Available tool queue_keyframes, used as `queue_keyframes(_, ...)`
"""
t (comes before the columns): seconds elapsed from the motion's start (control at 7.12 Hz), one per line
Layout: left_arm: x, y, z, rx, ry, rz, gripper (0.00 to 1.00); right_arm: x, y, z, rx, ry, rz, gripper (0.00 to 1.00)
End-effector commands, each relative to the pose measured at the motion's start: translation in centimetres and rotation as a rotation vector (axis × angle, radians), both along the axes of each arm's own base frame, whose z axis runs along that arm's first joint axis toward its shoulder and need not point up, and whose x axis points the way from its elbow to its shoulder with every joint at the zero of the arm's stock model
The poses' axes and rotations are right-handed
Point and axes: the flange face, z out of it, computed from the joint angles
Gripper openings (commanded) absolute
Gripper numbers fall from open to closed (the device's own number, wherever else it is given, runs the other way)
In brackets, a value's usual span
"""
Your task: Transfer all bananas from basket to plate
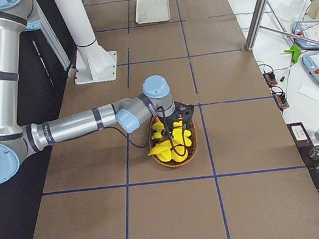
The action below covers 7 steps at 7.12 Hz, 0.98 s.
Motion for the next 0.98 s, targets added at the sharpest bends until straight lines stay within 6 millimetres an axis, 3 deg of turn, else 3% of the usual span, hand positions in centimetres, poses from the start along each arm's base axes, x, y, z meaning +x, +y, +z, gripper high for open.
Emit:
queue_keyframes(0.0,0.0,0.0,0.0,0.000,0.000,0.000,1.00,-1.6,0.5,1.9,-0.033,0.009,-0.031,0.80)
queue_keyframes(0.56,0.0,0.0,0.0,0.000,0.000,0.000,1.00,-4.6,0.6,2.2,-0.010,0.048,-0.084,0.75)
queue_keyframes(0.7,0.0,0.0,0.0,0.000,0.000,0.000,1.00,-4.8,0.5,1.9,-0.006,0.041,-0.087,0.62)
queue_keyframes(0.84,0.0,0.0,0.0,0.000,0.000,0.000,1.00,-5.0,0.5,1.8,-0.004,0.041,-0.091,0.57)
